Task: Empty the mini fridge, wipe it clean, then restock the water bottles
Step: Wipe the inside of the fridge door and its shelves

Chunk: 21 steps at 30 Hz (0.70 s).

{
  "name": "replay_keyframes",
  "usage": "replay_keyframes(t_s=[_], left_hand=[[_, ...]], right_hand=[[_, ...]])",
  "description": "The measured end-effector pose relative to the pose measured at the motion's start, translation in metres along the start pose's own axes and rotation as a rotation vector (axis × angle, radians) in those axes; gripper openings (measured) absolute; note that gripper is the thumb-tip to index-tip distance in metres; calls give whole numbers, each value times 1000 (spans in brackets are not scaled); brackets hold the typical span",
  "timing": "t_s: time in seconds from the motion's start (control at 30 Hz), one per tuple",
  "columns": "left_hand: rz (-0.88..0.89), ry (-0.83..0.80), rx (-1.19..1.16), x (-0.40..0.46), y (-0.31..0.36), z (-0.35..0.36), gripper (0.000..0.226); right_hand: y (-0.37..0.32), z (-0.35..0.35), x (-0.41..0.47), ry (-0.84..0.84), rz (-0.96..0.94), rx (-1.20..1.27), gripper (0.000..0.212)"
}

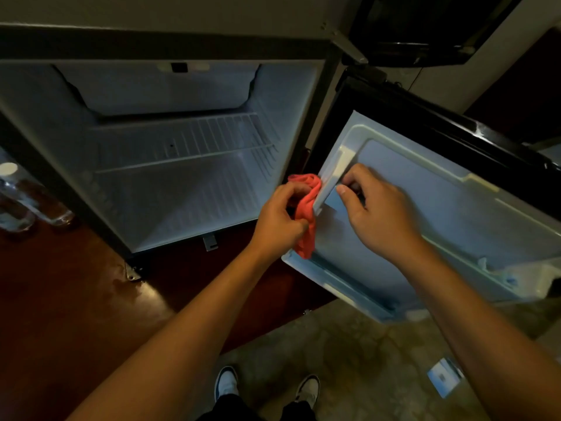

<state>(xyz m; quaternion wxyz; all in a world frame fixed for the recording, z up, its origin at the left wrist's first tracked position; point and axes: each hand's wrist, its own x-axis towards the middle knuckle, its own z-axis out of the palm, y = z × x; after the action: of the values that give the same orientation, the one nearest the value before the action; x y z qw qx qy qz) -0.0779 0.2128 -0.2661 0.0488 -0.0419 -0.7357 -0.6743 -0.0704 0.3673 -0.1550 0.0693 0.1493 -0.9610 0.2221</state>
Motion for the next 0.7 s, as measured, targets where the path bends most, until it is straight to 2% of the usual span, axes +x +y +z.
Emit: replay_keyframes(t_s=[0.2,0.33,0.53,0.7], left_hand=[[-191,-15,4,-16,-48,7,55],[-220,-22,-15,-16,-53,5,55],[-128,4,-9,-10,-40,2,43],[44,20,-26,1,8,-3,40]], right_hand=[[0,0,0,-27,8,26,11],[0,1,0,-25,7,10,12],[-3,-1,-1,-24,18,-13,12],[-5,-3,-1,-20,20,-44,12]])
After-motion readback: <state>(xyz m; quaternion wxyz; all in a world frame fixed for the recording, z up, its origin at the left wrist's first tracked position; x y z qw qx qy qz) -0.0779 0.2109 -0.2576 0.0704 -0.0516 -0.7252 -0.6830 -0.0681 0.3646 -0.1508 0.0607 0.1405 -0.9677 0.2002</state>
